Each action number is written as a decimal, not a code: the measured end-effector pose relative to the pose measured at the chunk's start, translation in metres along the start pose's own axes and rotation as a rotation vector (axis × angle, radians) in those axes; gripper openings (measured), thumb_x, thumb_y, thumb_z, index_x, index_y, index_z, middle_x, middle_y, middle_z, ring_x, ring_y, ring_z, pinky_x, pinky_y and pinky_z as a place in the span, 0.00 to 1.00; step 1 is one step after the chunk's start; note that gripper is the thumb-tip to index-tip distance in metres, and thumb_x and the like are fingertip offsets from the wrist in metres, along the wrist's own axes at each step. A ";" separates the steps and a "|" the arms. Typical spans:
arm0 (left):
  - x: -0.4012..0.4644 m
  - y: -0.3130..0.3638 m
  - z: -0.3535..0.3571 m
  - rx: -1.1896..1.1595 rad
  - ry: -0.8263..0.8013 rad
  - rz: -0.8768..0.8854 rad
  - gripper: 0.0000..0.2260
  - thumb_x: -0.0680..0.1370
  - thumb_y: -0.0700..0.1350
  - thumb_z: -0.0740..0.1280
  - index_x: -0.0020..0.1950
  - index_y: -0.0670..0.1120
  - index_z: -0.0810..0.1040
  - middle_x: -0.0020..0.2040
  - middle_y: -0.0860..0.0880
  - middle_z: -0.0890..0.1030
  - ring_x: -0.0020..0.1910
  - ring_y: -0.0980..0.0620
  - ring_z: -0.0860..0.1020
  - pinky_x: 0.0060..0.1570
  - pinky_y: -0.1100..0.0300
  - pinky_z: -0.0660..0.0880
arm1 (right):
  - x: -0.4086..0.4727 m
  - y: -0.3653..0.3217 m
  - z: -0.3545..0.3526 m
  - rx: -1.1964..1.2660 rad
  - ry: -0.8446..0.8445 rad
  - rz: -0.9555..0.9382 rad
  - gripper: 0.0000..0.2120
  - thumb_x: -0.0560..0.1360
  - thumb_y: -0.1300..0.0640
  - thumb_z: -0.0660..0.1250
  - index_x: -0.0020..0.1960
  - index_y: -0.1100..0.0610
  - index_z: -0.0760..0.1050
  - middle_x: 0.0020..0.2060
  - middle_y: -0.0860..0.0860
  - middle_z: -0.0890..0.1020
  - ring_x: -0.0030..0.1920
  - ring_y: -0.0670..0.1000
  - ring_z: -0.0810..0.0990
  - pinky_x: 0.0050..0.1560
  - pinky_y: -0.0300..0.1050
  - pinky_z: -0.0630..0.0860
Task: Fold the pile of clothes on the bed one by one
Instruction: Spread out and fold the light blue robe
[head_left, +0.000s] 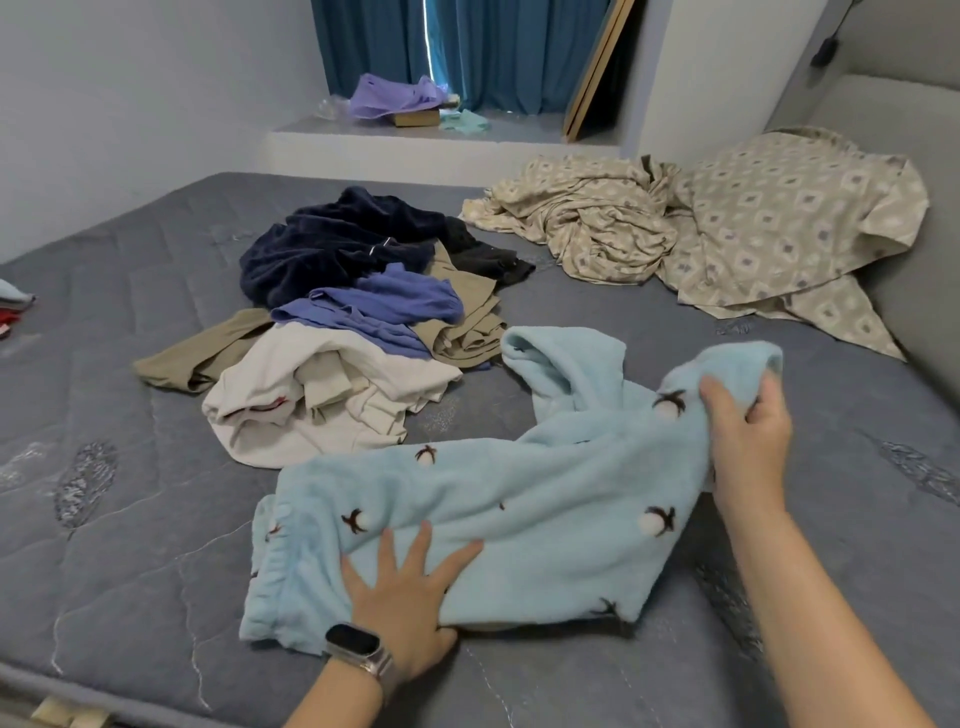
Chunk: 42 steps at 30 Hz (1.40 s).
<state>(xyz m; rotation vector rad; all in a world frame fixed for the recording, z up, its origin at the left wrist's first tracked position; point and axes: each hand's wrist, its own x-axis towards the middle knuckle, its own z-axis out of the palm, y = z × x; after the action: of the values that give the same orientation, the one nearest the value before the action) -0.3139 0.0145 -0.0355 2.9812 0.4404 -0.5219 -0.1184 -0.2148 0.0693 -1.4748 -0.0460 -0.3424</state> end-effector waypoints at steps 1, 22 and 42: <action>0.000 -0.004 -0.001 -0.008 -0.019 -0.027 0.41 0.74 0.57 0.62 0.58 0.76 0.24 0.77 0.54 0.34 0.76 0.39 0.36 0.64 0.27 0.38 | 0.007 -0.004 0.016 -0.126 -0.053 -0.125 0.04 0.72 0.48 0.67 0.43 0.46 0.74 0.45 0.48 0.77 0.49 0.51 0.76 0.50 0.48 0.74; 0.019 0.002 -0.006 0.083 0.024 -0.018 0.35 0.80 0.38 0.53 0.70 0.71 0.37 0.78 0.49 0.41 0.76 0.39 0.43 0.65 0.27 0.50 | -0.002 0.114 0.028 -0.243 -0.290 0.805 0.23 0.73 0.48 0.71 0.58 0.63 0.71 0.55 0.60 0.80 0.52 0.58 0.80 0.50 0.52 0.79; 0.036 0.027 -0.002 -0.118 0.105 -0.079 0.43 0.54 0.53 0.83 0.65 0.68 0.68 0.63 0.40 0.75 0.57 0.32 0.74 0.47 0.18 0.59 | -0.036 0.075 -0.097 -0.271 0.603 0.463 0.25 0.72 0.64 0.65 0.66 0.62 0.61 0.59 0.59 0.71 0.50 0.56 0.73 0.52 0.47 0.72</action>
<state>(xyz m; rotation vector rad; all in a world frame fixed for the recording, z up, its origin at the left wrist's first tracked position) -0.2733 -0.0016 -0.0450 2.8966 0.5787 -0.3344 -0.1511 -0.2987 -0.0216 -1.5398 0.8390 -0.4092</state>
